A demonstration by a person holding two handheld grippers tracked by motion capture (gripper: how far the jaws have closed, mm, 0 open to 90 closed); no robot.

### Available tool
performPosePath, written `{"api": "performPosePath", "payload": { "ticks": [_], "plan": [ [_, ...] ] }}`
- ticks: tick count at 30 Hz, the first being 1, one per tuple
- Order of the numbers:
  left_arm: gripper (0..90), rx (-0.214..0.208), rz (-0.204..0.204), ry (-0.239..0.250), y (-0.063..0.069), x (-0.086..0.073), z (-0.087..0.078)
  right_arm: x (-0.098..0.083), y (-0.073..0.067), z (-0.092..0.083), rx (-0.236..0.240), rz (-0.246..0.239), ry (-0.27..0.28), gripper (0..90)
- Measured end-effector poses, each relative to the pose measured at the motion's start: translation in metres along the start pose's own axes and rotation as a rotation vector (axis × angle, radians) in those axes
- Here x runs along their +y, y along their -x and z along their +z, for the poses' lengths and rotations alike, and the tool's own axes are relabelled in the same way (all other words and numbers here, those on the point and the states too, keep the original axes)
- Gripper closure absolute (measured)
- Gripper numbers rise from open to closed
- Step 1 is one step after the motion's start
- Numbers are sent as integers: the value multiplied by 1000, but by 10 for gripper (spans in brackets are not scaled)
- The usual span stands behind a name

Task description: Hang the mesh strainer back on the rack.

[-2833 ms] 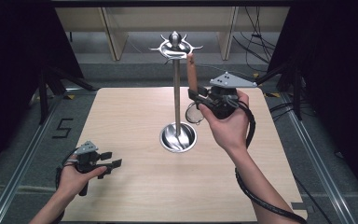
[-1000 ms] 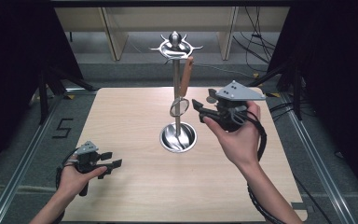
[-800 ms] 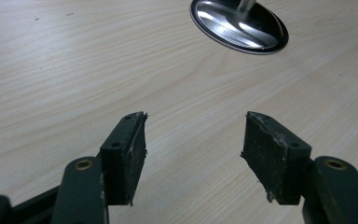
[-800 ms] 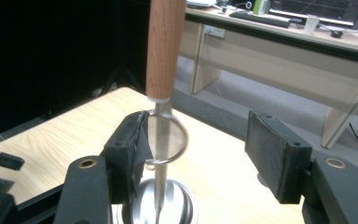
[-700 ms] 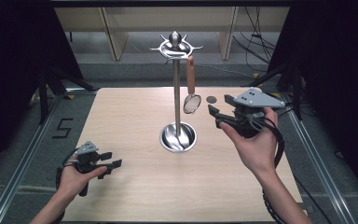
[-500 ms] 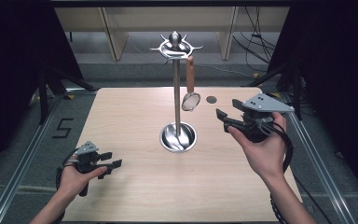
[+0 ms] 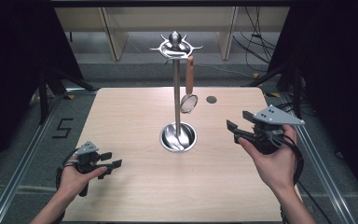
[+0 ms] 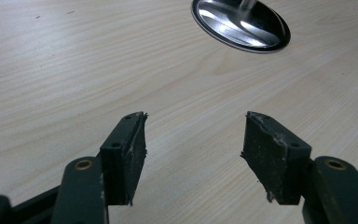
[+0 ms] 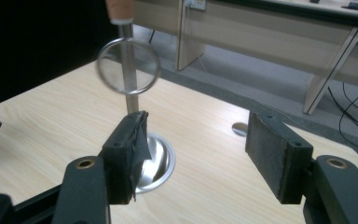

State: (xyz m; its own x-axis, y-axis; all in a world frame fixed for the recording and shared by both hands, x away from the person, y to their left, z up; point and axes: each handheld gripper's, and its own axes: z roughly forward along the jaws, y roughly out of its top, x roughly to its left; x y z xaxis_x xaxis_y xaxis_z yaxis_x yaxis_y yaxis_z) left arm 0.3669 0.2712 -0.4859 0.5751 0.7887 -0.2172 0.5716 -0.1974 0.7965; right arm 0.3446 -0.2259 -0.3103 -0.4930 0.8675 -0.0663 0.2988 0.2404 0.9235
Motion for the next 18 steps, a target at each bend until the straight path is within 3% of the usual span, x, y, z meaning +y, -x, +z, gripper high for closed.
{"api": "performPosePath", "payload": {
  "ticks": [6, 7, 8, 12, 18],
  "plan": [
    [382, 0, 0, 0, 0, 0, 0, -18, 4, -2, 0, 36, -45, 393],
    [382, 0, 0, 0, 0, 0, 0, -22, 8, -1, -10, -17, -34, 393],
    [382, 0, 0, 0, 0, 0, 0, -26, 4, -2, -2, 56, -59, 393],
    [382, 1, 0, -1, 0, 0, 0, -42, 9, -2, -8, 63, -85, 393],
    [382, 5, -3, 1, 1, 0, -1, -69, 15, -1, -13, 115, -139, 393]
  ]
}}
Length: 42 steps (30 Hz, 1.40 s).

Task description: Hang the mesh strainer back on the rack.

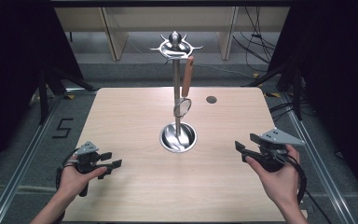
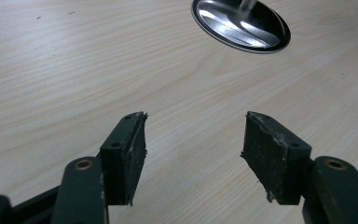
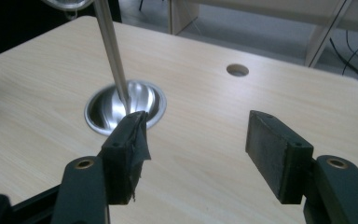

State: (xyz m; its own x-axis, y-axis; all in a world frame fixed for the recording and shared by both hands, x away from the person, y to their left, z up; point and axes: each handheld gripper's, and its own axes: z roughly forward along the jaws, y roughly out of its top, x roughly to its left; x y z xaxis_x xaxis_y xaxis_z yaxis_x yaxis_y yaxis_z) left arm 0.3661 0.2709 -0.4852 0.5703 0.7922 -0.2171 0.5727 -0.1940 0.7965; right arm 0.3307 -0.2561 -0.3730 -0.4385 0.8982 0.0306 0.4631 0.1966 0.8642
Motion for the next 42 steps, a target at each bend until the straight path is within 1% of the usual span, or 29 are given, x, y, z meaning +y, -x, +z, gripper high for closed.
{"api": "performPosePath", "payload": {
  "ticks": [1, 3, 4, 6, 7, 8, 9, 15, 16, 19, 21, 22, 24, 25, 26, 27, 28, 29, 30, 31, 32, 34, 35, 36, 37, 38, 39, 41, 42],
  "plan": [
    [382, 0, 1, 0, 0, 0, 0, -4, 2, 1, -1, -4, -3, 392],
    [382, -1, 1, -2, 0, 0, 1, -12, 4, 3, 1, 27, -11, 392],
    [382, 2, 1, -3, 0, -1, 1, -15, 6, 3, -4, 24, -21, 392],
    [382, -2, 5, -3, 0, 0, 1, -22, 9, 4, -5, 48, -22, 393],
    [382, -2, 6, -4, 0, 0, 1, -25, 11, 4, -11, 49, -37, 393],
    [382, -2, 6, -4, 0, 0, 1, -29, 14, 5, -20, 47, -31, 393],
    [382, -3, 4, -2, 0, 0, 1, -31, 15, 6, -18, 67, -33, 394],
    [382, -4, 11, -6, 0, 0, 1, -48, 25, 11, -30, 87, -42, 395],
    [382, -3, 12, -12, 0, 0, 1, -51, 26, 10, -45, 94, -66, 395],
    [382, -6, 10, -4, 0, 0, 1, -58, 30, 13, -44, 118, -76, 396],
    [382, -6, 15, -10, -1, 0, 1, -62, 35, 13, -45, 101, -85, 396],
    [382, -5, 9, -3, 0, 0, 1, -63, 35, 13, -47, 123, -92, 396],
    [382, -5, 18, -10, -1, 0, 1, -65, 37, 13, -52, 108, -90, 396],
    [382, -8, 12, -2, 0, 0, 1, -66, 35, 13, -56, 143, -90, 396],
    [382, -7, 12, -2, 0, 0, 1, -66, 39, 12, -68, 94, -90, 396],
    [382, -5, 17, -6, -1, 0, 1, -67, 35, 12, -61, 164, -105, 396],
    [382, -5, 19, -7, -1, 0, 1, -68, 37, 13, -60, 142, -98, 396],
    [382, -6, 17, -3, 0, 0, 1, -70, 36, 15, -53, 161, -79, 396],
    [382, -2, 32, -21, -2, 1, 0, -71, 36, 14, -55, 161, -95, 396],
    [382, -3, 14, -5, 0, 0, 1, -72, 39, 15, -48, 133, -93, 396],
    [382, -7, 17, -4, 0, 0, 1, -73, 38, 15, -57, 160, -103, 396],
    [382, -7, 21, -12, -1, 0, 1, -76, 39, 16, -59, 156, -115, 396],
    [382, -7, 21, -11, -1, 0, 1, -77, 42, 17, -59, 131, -126, 396],
    [382, -8, 21, -11, -1, 0, 1, -78, 41, 19, -59, 164, -116, 396],
    [382, -8, 21, -12, -1, 1, 1, -78, 41, 18, -64, 161, -139, 395],
    [381, -10, 20, -11, -1, 0, 1, -80, 43, 20, -60, 143, -130, 395],
    [381, -8, 19, -14, -2, 0, 1, -80, 41, 19, -65, 167, -145, 395],
    [381, -4, 17, -15, -1, 0, 2, -81, 42, 20, -66, 155, -158, 395],
    [381, -6, 16, -17, -1, 0, 1, -82, 41, 21, -61, 163, -167, 394]
  ]
}}
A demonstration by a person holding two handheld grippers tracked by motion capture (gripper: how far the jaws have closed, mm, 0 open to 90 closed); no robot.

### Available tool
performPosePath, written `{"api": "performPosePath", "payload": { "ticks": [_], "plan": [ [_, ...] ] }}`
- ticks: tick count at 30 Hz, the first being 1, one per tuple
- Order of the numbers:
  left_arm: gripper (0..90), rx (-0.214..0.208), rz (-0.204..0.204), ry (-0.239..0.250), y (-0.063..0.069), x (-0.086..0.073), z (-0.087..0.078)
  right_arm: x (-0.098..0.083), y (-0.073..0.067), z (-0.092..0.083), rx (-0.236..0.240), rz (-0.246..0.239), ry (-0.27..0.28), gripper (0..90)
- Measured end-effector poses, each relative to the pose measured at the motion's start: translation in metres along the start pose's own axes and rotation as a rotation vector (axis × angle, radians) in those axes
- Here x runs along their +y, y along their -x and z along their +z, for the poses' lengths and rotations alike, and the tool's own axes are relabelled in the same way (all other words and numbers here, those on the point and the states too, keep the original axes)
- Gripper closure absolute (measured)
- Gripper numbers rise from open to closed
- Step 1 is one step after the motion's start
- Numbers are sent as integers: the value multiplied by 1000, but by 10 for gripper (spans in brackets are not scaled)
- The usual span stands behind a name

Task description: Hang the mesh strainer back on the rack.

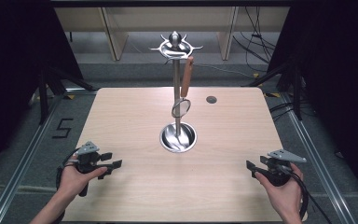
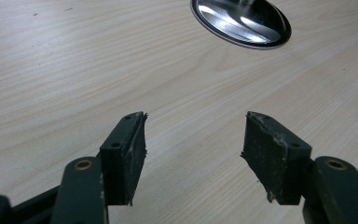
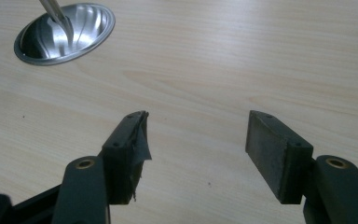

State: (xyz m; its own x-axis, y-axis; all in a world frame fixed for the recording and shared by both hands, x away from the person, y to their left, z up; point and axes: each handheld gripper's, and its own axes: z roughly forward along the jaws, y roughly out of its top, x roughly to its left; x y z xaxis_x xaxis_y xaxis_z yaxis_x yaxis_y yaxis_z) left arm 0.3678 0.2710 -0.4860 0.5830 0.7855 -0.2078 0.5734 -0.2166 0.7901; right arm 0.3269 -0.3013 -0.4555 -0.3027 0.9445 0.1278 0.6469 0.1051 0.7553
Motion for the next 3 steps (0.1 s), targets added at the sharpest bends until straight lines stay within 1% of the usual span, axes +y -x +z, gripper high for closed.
{"api": "performPosePath", "payload": {
  "ticks": [1, 2, 3],
  "plan": [
    [381, -1, 4, -1, 0, 0, 0, 0, 1, 1, 1, -15, 0, 393],
    [381, -1, -6, 0, 1, 1, 0, -1, 1, 2, 7, -5, 8, 393],
    [380, -4, -2, 2, 1, 1, 0, -1, 0, 2, 7, 0, 0, 394]
  ]
}}
